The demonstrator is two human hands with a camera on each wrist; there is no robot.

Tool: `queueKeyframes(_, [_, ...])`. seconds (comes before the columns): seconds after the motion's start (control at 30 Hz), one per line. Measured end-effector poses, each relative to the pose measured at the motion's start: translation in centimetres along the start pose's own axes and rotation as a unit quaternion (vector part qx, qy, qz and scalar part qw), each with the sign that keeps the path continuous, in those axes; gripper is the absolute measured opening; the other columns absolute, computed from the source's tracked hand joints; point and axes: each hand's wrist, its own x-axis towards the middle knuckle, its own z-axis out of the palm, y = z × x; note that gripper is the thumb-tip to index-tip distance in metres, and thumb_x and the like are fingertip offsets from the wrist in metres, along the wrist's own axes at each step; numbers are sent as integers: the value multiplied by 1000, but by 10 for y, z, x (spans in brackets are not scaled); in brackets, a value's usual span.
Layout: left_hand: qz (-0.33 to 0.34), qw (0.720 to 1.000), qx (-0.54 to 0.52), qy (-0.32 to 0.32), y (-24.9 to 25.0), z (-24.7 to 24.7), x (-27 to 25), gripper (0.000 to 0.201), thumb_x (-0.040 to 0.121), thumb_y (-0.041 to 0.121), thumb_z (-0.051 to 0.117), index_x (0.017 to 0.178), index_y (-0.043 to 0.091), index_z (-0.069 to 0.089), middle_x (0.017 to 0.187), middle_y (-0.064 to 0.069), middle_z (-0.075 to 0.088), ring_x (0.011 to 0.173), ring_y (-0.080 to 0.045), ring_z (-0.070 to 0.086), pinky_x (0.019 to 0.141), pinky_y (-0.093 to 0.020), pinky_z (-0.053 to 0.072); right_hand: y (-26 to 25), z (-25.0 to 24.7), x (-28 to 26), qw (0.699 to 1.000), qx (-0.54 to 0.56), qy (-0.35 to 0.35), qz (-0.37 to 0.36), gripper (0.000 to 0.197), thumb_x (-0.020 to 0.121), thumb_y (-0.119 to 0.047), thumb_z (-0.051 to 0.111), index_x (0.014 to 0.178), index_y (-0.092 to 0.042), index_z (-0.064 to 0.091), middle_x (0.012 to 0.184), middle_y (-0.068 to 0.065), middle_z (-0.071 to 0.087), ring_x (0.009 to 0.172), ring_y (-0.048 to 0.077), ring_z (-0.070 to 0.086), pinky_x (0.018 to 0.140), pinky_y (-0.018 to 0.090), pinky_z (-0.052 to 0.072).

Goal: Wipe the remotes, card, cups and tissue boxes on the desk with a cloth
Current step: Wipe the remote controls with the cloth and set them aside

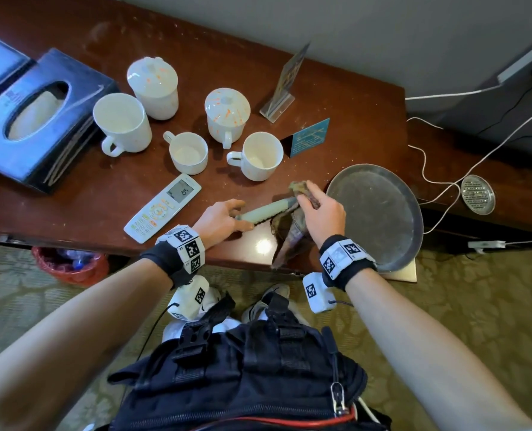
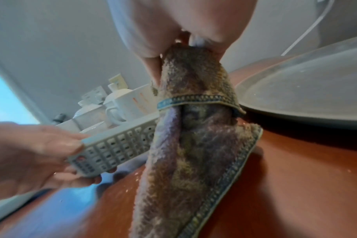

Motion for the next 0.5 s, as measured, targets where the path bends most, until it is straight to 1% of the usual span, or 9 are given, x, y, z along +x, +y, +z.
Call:
queueKeyframes(0.07, [-10, 1000, 28, 3, 0, 3, 1, 65, 84, 27, 78, 141, 13, 52, 124, -5, 61, 106, -16, 57, 88, -22, 40, -4, 6, -8, 998, -8, -20, -64, 38, 94, -33, 63, 132, -27, 61, 136, -7, 59, 123, 14, 57, 109, 26, 39])
queueKeyframes(0.13, [-10, 1000, 29, 6, 1, 6, 2, 58, 82, 26, 79, 134, 10, 59, 117, -5, 66, 102, -16, 61, 79, -20, 42, -7, 20, -23, 986, -50, -51, -154, 36, 93, -35, 65, 128, -29, 64, 136, -10, 58, 119, 9, 59, 104, 21, 41])
queueKeyframes(0.17, [-10, 1000, 18, 7, 2, 8, 2, 54, 82, 24, 79, 130, 9, 62, 112, -4, 68, 101, -17, 63, 77, -20, 43, -5, 28, -29, 978, -70, -58, -190, 34, 92, -35, 65, 126, -30, 66, 135, -11, 59, 116, 8, 61, 101, 21, 44])
queueKeyframes(0.23, [-10, 1000, -1, 9, 1, 9, 2, 45, 82, 20, 79, 124, 9, 66, 107, -5, 71, 97, -17, 66, 74, -17, 46, -1, 37, -32, 970, -95, -52, -219, 32, 92, -33, 65, 124, -31, 67, 133, -13, 61, 114, 7, 62, 96, 26, 50])
queueKeyframes(0.3, [-9, 1000, 2, 8, 0, 8, 1, 45, 82, 20, 79, 124, 9, 67, 107, -6, 71, 90, -13, 65, 67, -13, 44, 4, 33, -21, 970, -123, -44, -206, 32, 95, -33, 61, 127, -33, 65, 135, -14, 59, 112, 10, 64, 96, 30, 51])
queueKeyframes(0.33, [-9, 1000, 9, 7, -1, 8, 2, 48, 81, 21, 79, 126, 10, 65, 108, -6, 70, 90, -12, 63, 67, -13, 43, 6, 29, -14, 974, -136, -42, -177, 33, 97, -35, 58, 129, -34, 62, 138, -14, 56, 114, 13, 63, 100, 32, 49])
queueKeyframes(0.43, [-9, 1000, 20, 21, 3, 7, 1, 57, 78, 23, 82, 130, 11, 62, 107, -1, 65, 91, -10, 59, 70, -15, 40, 4, 14, 5, 989, -133, -45, -54, 37, 100, -37, 51, 136, -30, 57, 145, -10, 50, 128, 22, 54, 110, 38, 40])
queueKeyframes(0.47, [-7, 999, 22, 28, 4, 7, 1, 58, 77, 22, 83, 130, 11, 62, 102, 2, 64, 87, -7, 58, 67, -13, 40, 2, 13, 5, 991, -123, -41, -43, 37, 100, -37, 52, 135, -28, 58, 144, -8, 51, 129, 23, 52, 111, 38, 38])
queueKeyframes(0.5, [-5, 999, 23, 37, 5, 6, 1, 57, 77, 20, 83, 129, 11, 62, 96, 5, 63, 82, -3, 58, 63, -10, 40, -1, 15, 2, 991, -118, -39, -53, 36, 99, -35, 53, 133, -27, 60, 143, -6, 53, 129, 23, 52, 110, 36, 38])
